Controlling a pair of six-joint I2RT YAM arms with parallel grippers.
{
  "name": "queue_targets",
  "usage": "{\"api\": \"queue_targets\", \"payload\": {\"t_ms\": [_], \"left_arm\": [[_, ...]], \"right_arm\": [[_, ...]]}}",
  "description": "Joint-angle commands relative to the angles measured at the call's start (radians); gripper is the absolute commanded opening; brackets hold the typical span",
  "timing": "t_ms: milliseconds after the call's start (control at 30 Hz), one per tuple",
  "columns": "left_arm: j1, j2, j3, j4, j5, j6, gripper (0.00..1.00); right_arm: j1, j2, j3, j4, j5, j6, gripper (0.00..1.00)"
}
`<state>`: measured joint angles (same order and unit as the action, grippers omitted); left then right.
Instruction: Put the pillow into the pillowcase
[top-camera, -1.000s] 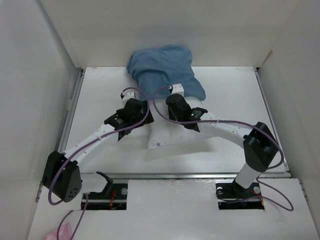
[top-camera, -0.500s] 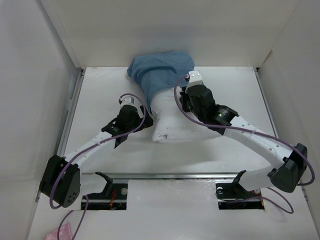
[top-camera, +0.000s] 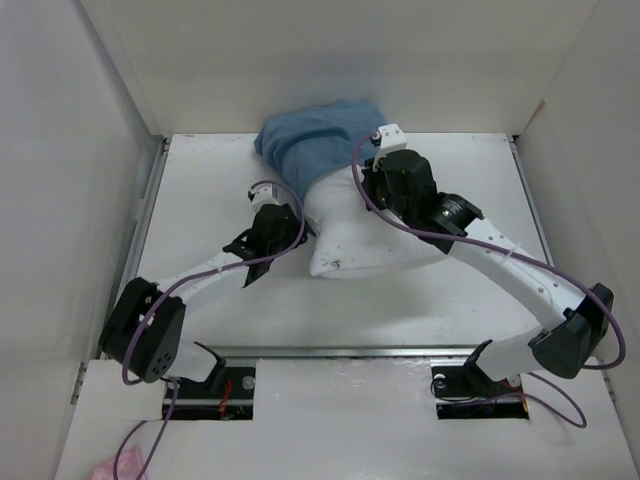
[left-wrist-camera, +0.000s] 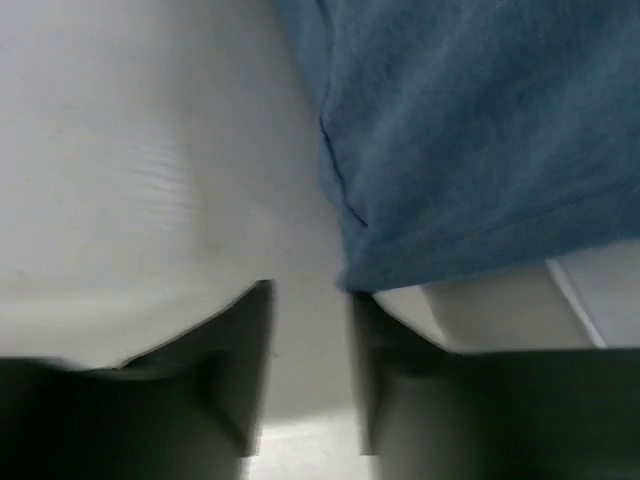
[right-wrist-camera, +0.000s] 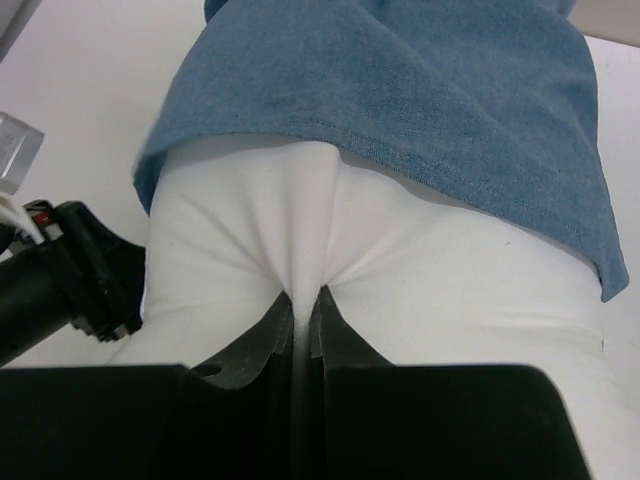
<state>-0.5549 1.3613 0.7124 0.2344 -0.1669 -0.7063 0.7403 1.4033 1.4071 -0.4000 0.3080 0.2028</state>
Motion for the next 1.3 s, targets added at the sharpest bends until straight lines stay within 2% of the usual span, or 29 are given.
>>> {"api": "queue_targets", "payload": {"t_ms": [0,67,167,333,433,467,500,633,733,867,933,967,1033,1067,1100,1133,1200,1233,1267], "left_arm": [[0.000,0.054,0.099,-0.033,-0.114,-0.018,0.23],[-0.010,0.065,0.125,-0.066,-0.135,-0.018,0.10],[-0.010,0.065,0.125,-0.056,-0.158,0.005,0.01],[-0.039,0.006,0.107,-0.004,-0.145,0.093,0.00],[-0.114,-0.092,0.084,-0.004,-0.120,0.133,0.00],[-0.158,-0.150,0.070,-0.004,-0.103,0.143,0.00],[-0.181,-0.178,0.059,-0.023,-0.079,0.143,0.00],[-0.309,-0.307,0.059,-0.111,0.047,0.134,0.00],[-0.390,-0.408,0.071,-0.243,0.078,0.090,0.00],[-0.415,-0.453,0.094,-0.384,0.173,0.068,0.00],[-0.415,-0.444,0.104,-0.452,0.121,0.033,0.00],[-0.415,-0.432,0.117,-0.531,0.005,-0.007,0.00],[-0.415,-0.400,0.159,-0.611,-0.141,-0.045,0.00],[-0.415,-0.358,0.220,-0.682,-0.219,-0.061,0.05],[-0.415,-0.335,0.258,-0.720,-0.388,-0.103,0.36],[-0.415,-0.312,0.298,-0.750,-0.464,-0.104,0.50],[-0.358,-0.242,0.410,-0.799,-0.622,-0.104,0.66],[-0.329,-0.217,0.442,-0.799,-0.644,-0.066,0.75],[-0.298,-0.171,0.468,-0.790,-0.654,-0.033,0.78]], "right_arm": [[-0.004,-0.027,0.095,0.119,-0.024,-0.017,0.00],[-0.004,-0.027,0.095,0.119,-0.014,-0.017,0.00],[-0.013,-0.036,0.076,0.119,-0.014,-0.017,0.00],[-0.013,-0.055,-0.006,0.197,0.029,-0.005,0.00],[-0.013,-0.078,-0.120,0.419,0.120,0.049,0.00],[-0.013,-0.078,-0.228,0.506,0.120,0.058,0.00],[-0.013,-0.078,-0.279,0.680,0.111,0.069,0.00],[-0.013,-0.069,-0.399,0.904,0.117,0.127,0.00],[-0.013,-0.011,-0.497,1.146,0.221,0.148,0.00],[0.022,0.126,-0.508,1.291,0.396,0.207,0.00],[0.050,0.158,-0.508,1.326,0.433,0.207,0.00],[0.059,0.158,-0.508,1.327,0.444,0.207,0.00],[0.068,0.149,-0.546,1.308,0.434,0.207,0.00],[0.068,0.116,-0.562,1.291,0.434,0.216,0.00],[0.068,0.096,-0.577,1.253,0.434,0.237,0.00],[0.068,0.074,-0.592,1.238,0.424,0.237,0.00],[0.068,0.021,-0.631,1.198,0.413,0.247,0.00],[0.068,0.005,-0.631,1.178,0.413,0.247,0.00],[0.068,-0.007,-0.631,1.153,0.402,0.247,0.00]]}}
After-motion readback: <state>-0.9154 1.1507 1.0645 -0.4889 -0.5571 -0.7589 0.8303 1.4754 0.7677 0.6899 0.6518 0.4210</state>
